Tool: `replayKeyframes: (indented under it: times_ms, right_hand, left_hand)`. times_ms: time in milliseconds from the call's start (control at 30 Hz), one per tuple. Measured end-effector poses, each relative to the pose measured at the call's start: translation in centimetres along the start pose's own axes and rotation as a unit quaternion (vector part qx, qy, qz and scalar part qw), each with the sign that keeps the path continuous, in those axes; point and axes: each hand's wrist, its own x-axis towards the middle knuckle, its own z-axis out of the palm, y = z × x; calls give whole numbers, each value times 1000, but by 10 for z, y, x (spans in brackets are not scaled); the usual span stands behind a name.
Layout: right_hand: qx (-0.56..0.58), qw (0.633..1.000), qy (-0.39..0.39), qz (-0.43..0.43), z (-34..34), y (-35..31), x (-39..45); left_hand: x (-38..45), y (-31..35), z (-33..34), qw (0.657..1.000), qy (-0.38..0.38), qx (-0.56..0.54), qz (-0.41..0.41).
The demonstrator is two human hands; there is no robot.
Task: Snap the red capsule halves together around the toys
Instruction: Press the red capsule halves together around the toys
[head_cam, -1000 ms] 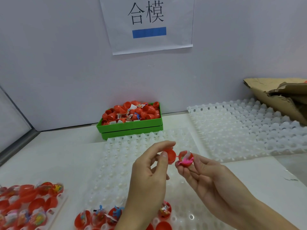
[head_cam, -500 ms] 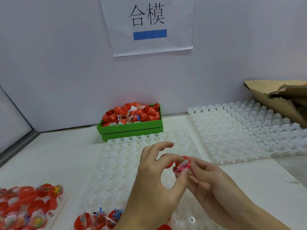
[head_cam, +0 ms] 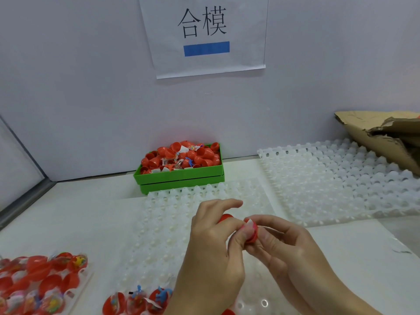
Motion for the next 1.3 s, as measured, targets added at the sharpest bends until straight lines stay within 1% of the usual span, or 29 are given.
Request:
replayKeyframes:
  times_ms: [133, 367, 567, 667, 800, 900, 1067, 1133, 1233, 1300]
  right_hand:
    - [2, 1000, 9, -19, 1, 0, -1]
    - [27, 999, -5, -23, 2, -8, -1]
    - [50, 999, -12, -5, 0, -10, 0]
    - [53, 999, -10, 3, 0, -11, 0]
    - [69, 997, -12, 16, 0, -12, -1]
    - [75, 997, -14, 23, -1, -13, -1]
    - [75, 997, -15, 23, -1, -11, -2]
    - [78, 997, -12, 22, -1, -10, -2]
    - [79, 997, -12, 20, 0, -10, -3]
    - [79, 997, -11, 21, 0, -10, -3]
  left_hand:
    - [-2, 4, 4, 999, 31, 20, 8]
    - [-1, 12, 5, 995, 60, -64, -46]
    - [-2, 12, 5, 981, 47, -164, -94]
    - [-3, 10, 4, 978, 33, -177, -107]
    - [-2, 11, 1, 982, 17, -174, -65]
    - [0, 10, -1, 986, 21, -160, -35]
    - [2, 5, -2, 996, 52, -37, 56]
    - [1, 4, -1, 995, 49, -17, 82]
    - [0, 5, 0, 995, 41, -9, 95]
    - [-1, 6, 1, 995, 35, -9, 89]
